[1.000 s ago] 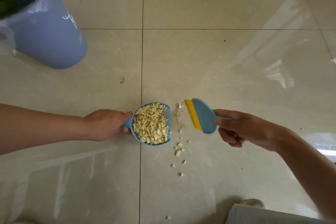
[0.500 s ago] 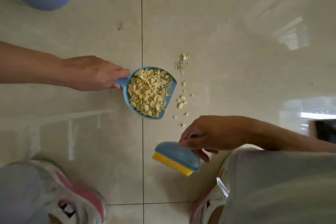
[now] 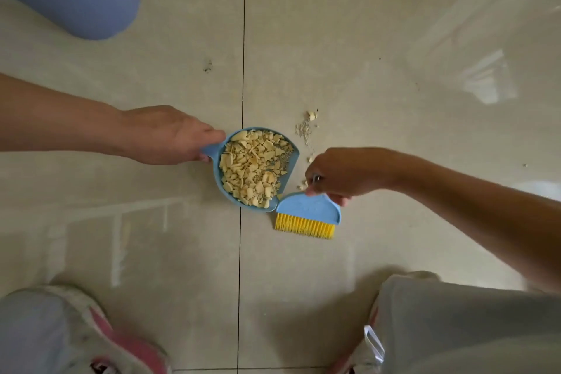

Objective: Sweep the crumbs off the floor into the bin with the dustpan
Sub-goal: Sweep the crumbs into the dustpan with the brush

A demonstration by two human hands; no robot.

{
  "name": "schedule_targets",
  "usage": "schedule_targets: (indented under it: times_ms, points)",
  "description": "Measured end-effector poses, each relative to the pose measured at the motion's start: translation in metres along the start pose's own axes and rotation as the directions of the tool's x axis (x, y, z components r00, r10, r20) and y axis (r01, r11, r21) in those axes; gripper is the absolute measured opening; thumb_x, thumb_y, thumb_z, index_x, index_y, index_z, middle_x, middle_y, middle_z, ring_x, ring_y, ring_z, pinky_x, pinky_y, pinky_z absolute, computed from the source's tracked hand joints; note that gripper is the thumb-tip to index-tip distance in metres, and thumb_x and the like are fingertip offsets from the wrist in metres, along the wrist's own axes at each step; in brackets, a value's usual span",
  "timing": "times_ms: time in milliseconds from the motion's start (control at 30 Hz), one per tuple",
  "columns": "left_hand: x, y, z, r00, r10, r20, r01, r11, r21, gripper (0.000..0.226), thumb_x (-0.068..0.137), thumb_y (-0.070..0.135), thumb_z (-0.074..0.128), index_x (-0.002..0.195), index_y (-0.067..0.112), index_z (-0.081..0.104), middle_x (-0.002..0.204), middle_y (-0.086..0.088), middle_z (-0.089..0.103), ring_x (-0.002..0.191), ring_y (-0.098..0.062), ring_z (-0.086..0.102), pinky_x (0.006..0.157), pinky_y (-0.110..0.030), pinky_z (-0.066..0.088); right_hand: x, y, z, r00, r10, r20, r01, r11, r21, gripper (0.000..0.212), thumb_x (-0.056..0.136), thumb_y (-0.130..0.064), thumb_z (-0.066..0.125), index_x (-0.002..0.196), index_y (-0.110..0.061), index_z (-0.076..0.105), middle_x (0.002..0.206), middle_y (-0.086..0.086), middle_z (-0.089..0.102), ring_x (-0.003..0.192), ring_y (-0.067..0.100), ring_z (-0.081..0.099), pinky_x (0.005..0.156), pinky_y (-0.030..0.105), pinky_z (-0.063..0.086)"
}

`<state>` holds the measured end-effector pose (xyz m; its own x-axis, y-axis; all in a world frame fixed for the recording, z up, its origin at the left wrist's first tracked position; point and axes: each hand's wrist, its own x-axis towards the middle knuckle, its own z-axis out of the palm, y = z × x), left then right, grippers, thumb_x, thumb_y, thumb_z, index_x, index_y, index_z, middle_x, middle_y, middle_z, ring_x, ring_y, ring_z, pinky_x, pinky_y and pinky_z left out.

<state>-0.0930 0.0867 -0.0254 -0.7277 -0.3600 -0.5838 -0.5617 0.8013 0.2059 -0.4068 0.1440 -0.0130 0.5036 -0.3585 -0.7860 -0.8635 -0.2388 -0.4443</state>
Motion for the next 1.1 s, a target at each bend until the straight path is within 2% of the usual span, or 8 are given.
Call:
schedule_targets:
  times_ms: [133,300,433,600,767,900,1033,1100]
  points:
    - [0.001,-0.006,0.002,0.998,-0.039,0.047,0.034,0.995,0.095,0.023,0.101,0.047,0.04,0.115,0.028,0.038,0.105,0.008,0.055,0.093,-0.014,0.059,0.067,-0.027,0.039,0.01,0.008,-0.034,0.999,0.048,-0.025,-0.05,0.995,-0.09,0.028,0.095,-0.04,0.054,0.079,-0.02,0.064,0.06,-0.002,0.072,0.054,0.005,0.06,0.062,0.028,0.043]
    - [-0.003,-0.011,0.003,0.995,-0.074,0.069,0.069,0.995,0.073,0.026,0.101,0.048,0.038,0.119,0.03,0.036,0.095,0.012,0.046,0.08,-0.01,0.049,0.053,-0.018,0.029,0.011,0.014,-0.07,0.992,0.063,-0.106,-0.076,0.989,-0.126,0.025,0.095,-0.037,0.057,0.079,-0.019,0.064,0.056,-0.001,0.069,0.054,0.008,0.06,0.06,0.029,0.041]
    - [-0.004,-0.013,0.0,0.986,-0.153,0.063,0.151,0.988,0.037,0.024,0.101,0.048,0.038,0.116,0.03,0.036,0.091,0.011,0.047,0.077,-0.011,0.049,0.059,-0.026,0.034,0.017,0.02,-0.095,0.979,0.086,-0.184,-0.114,0.982,-0.152,0.025,0.095,-0.036,0.059,0.082,-0.016,0.067,0.055,-0.002,0.069,0.055,0.009,0.062,0.057,0.027,0.039]
    - [-0.002,-0.014,0.001,0.962,-0.267,0.058,0.273,0.948,-0.163,0.017,0.098,0.047,0.046,0.105,0.034,0.037,0.092,0.008,0.056,0.08,-0.013,0.057,0.066,-0.029,0.042,0.023,0.024,-0.12,0.953,0.115,-0.28,-0.162,0.975,-0.15,0.021,0.095,-0.032,0.061,0.083,-0.015,0.067,0.057,-0.002,0.068,0.055,0.007,0.06,0.056,0.026,0.04]
    - [0.0,-0.012,0.0,0.956,-0.289,0.06,0.295,0.93,-0.218,0.019,0.098,0.046,0.047,0.097,0.04,0.029,0.082,0.01,0.051,0.07,-0.006,0.051,0.06,-0.025,0.036,0.023,0.026,-0.144,0.927,0.148,-0.346,-0.197,0.974,-0.11,0.025,0.096,-0.032,0.06,0.087,-0.01,0.069,0.056,-0.002,0.067,0.056,0.007,0.059,0.06,0.027,0.041]
    - [0.001,-0.013,0.001,0.949,-0.31,0.061,0.316,0.916,-0.249,0.017,0.097,0.046,0.049,0.102,0.035,0.037,0.086,0.01,0.054,0.076,-0.011,0.055,0.07,-0.031,0.046,0.02,0.029,-0.154,0.904,0.181,-0.388,-0.223,0.973,-0.066,0.024,0.096,-0.034,0.058,0.088,-0.013,0.067,0.059,-0.002,0.07,0.059,0.008,0.062,0.06,0.026,0.041]
    - [0.003,-0.015,0.002,0.935,-0.352,0.036,0.348,0.896,-0.276,0.021,0.096,0.047,0.051,0.097,0.033,0.035,0.08,0.01,0.051,0.071,-0.008,0.051,0.062,-0.027,0.038,-0.006,0.023,-0.157,0.901,0.202,-0.384,-0.226,0.974,-0.016,0.022,0.094,-0.034,0.056,0.081,-0.019,0.065,0.061,-0.004,0.074,0.058,0.006,0.065,0.066,0.027,0.048]
    - [0.001,-0.016,0.001,0.928,-0.372,0.032,0.365,0.886,-0.287,0.022,0.097,0.046,0.051,0.096,0.03,0.036,0.081,0.009,0.052,0.069,-0.007,0.05,0.059,-0.024,0.036,-0.022,0.022,-0.154,0.896,0.223,-0.385,-0.265,0.962,-0.061,0.022,0.092,-0.029,0.056,0.076,-0.019,0.067,0.061,-0.006,0.074,0.059,0.003,0.067,0.07,0.028,0.053]
